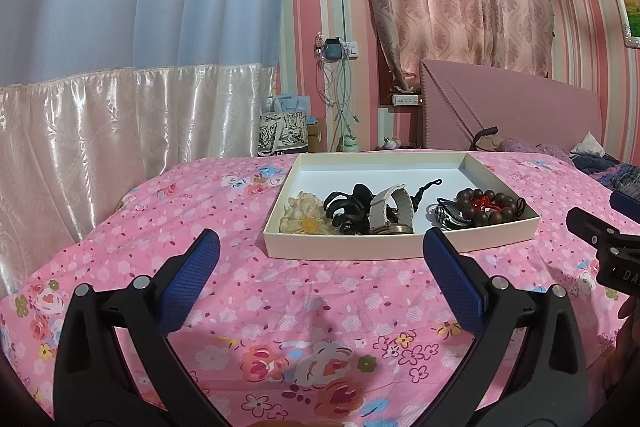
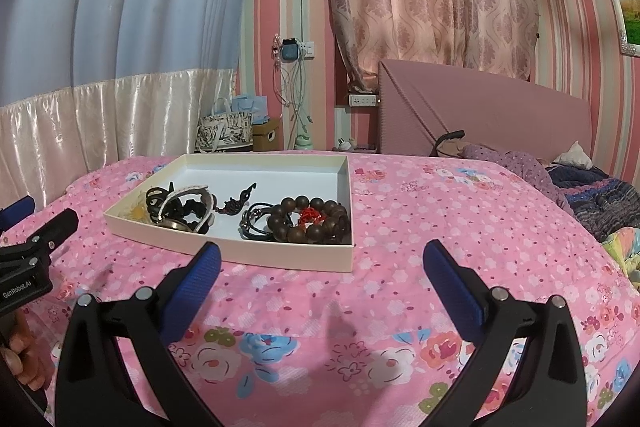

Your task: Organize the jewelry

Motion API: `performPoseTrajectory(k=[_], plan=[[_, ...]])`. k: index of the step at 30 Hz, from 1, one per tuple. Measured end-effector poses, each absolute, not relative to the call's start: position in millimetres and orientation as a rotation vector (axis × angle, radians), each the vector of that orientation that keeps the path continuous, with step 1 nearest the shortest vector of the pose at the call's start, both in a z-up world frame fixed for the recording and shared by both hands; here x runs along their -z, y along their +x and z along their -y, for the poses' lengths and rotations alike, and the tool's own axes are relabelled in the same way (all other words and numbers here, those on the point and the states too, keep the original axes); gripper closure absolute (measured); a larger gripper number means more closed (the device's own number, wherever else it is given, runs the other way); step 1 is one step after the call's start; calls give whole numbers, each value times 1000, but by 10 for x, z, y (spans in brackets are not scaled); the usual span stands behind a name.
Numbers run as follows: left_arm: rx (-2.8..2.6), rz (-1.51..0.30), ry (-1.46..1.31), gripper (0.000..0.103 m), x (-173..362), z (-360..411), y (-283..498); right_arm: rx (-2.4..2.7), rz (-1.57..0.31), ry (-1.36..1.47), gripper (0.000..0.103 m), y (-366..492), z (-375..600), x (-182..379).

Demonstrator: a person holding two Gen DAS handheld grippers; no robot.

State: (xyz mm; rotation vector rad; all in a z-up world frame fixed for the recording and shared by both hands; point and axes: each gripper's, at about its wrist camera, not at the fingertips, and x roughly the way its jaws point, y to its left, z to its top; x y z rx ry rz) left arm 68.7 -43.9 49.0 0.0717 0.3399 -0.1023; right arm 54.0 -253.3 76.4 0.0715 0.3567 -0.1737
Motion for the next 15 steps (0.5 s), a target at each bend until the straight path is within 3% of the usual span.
performPoseTrajectory(k=[15], plan=[[99, -342, 76, 3, -485, 438, 693, 174, -356, 77, 2, 565, 2511, -749]])
